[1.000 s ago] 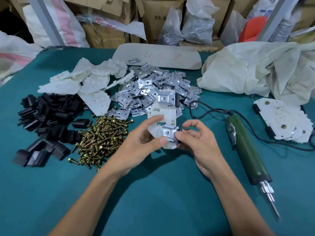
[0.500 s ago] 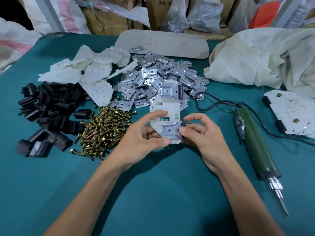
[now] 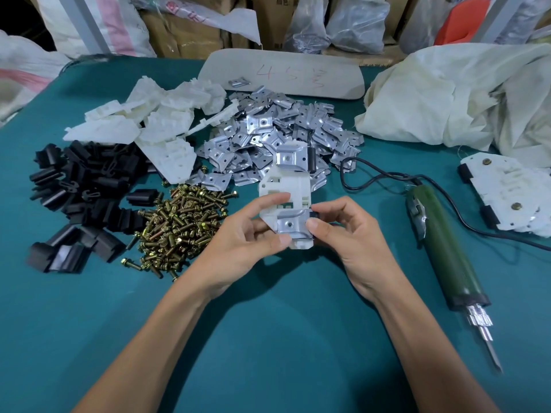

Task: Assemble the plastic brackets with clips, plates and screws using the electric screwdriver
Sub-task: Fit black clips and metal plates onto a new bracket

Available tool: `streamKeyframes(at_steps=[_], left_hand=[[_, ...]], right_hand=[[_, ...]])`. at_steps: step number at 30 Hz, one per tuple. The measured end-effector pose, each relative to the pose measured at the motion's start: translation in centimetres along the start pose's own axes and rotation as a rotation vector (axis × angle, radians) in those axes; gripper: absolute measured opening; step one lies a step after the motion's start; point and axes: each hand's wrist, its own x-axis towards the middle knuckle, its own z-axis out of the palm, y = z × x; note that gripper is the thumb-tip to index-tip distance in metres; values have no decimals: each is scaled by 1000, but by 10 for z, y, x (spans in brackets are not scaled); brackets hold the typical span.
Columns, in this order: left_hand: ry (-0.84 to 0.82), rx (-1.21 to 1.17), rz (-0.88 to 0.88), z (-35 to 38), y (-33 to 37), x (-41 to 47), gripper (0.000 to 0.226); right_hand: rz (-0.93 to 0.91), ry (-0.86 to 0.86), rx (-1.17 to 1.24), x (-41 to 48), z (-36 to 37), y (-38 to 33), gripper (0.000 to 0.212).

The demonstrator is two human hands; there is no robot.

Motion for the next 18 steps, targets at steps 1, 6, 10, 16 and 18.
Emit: streamKeyframes(at_steps=[1,6,10,16,18], left_hand=[[-3,-41,1,0,1,1,64],[129,-183,-79,-2,-2,6,57],[122,-289,-134,-6,2,4,40],[103,-418,-162,-7,5,3,41],[107,-427,-163,-8,4,3,41]], right_hand=[[-3,5,-5,0,0,0,21],[30,8,-6,-1,0,-2,24],[38,-167,1,-6,-6,-8,47],[-35,-141,-64,-7,-2,-8,53],[-41,-128,-69,-7,-1,-8,52]])
